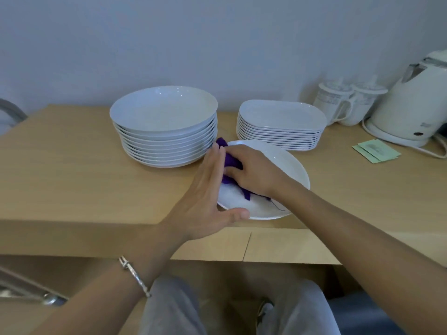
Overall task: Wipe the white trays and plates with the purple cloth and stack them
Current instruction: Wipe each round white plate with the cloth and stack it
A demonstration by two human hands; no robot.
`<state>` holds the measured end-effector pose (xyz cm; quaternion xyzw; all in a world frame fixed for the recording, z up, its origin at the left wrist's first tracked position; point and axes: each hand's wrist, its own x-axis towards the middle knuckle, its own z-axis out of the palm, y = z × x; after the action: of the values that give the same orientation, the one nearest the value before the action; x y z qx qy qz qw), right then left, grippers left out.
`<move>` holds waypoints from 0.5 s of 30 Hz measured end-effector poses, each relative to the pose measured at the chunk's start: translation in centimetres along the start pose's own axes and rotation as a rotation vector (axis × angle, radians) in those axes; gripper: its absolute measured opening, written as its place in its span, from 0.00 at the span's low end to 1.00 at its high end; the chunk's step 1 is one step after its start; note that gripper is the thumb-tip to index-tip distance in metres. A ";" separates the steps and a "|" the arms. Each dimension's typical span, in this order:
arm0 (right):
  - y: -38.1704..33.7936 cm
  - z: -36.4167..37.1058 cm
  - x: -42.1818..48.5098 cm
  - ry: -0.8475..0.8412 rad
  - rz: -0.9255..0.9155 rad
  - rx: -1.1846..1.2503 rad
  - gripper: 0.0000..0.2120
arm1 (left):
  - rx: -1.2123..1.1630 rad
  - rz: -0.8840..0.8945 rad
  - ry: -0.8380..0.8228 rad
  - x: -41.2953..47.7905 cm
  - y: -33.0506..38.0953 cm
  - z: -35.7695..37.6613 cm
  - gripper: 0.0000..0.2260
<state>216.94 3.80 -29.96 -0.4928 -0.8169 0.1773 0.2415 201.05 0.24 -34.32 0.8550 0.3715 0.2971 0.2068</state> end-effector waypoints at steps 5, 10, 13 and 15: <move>3.7 -3.2 -1.6 0.040 0.234 -0.362 0.17 | 0.113 -0.064 -0.029 -0.1 -0.1 0.0 0.51; 1.4 -6.3 -6.8 -0.266 0.230 -0.267 0.16 | 0.087 -0.091 -0.034 0.1 0.0 0.0 0.53; -1.4 -5.4 -6.3 -0.416 0.179 -0.056 0.20 | 0.052 -0.052 -0.021 -0.1 0.1 0.0 0.53; -2.3 -3.4 -4.5 -0.345 0.104 0.036 0.17 | 0.024 -0.025 -0.013 -0.2 0.1 -0.1 0.50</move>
<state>219.03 -1.11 -26.92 -0.4922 -0.8164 0.2860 0.0969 200.97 0.02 -34.27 0.8548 0.3842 0.2842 0.2025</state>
